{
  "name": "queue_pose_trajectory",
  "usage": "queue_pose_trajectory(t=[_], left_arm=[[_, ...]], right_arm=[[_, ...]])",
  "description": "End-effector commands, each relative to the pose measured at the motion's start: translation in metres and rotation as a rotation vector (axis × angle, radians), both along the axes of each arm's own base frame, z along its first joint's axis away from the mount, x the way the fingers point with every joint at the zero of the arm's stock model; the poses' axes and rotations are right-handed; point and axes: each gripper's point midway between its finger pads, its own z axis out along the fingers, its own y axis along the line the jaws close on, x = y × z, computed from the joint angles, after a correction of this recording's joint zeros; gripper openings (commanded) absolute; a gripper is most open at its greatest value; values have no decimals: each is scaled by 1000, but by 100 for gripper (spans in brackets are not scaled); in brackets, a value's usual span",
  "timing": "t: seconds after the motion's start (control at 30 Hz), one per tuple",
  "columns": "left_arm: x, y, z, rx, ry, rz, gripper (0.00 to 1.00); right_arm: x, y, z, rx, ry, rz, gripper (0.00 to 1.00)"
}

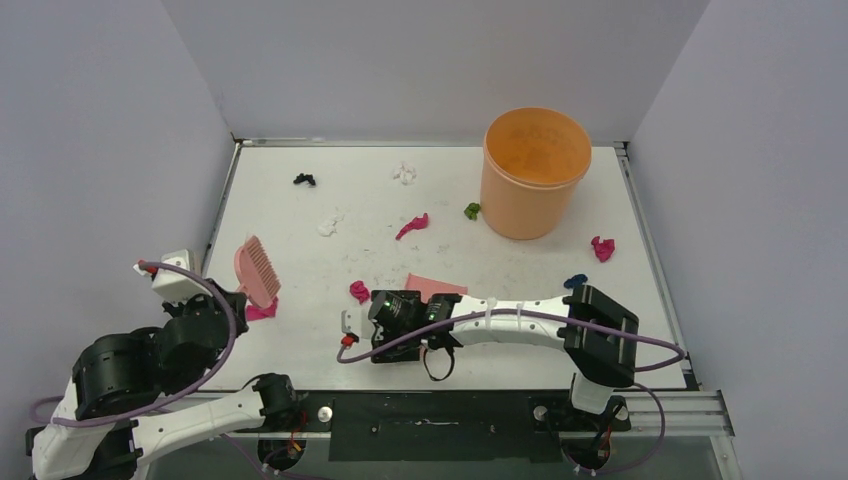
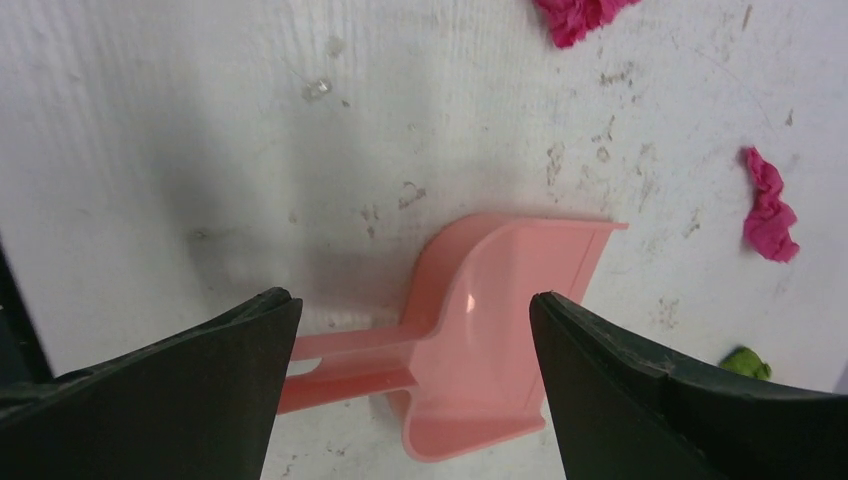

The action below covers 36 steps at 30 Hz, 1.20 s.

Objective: Sweep away the paper scraps from the table

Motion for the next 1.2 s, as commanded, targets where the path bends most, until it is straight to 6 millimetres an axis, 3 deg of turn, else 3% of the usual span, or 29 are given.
queue_pose_trajectory(t=[0.0, 0.2, 0.4, 0.57, 0.63, 0.77, 0.83, 1.03, 1.17], left_arm=[[3, 3, 12, -65, -61, 21, 0], [4, -3, 10, -76, -63, 2, 0], [9, -9, 14, -83, -94, -8, 0], [14, -22, 8, -48, -92, -38, 0], [16, -28, 6, -37, -89, -47, 0], [19, -36, 4, -30, -85, -66, 0], [20, -40, 2, -27, -82, -74, 0], [25, -45, 1, 17, -89, -75, 0], [28, -51, 0, 45, -87, -84, 0]], right_arm=[[36, -22, 17, -40, -227, -83, 88], [51, -62, 20, -84, -285, -122, 90], [75, -122, 33, -92, -282, -229, 92], [94, -168, 30, -64, -183, -317, 92], [92, -170, 36, 19, -87, -293, 91], [87, -168, 72, 156, -15, -265, 91], [80, -167, 79, 194, 48, -274, 91], [35, -154, 55, 185, 305, -164, 89], [32, -154, 35, 124, 335, -165, 90]])
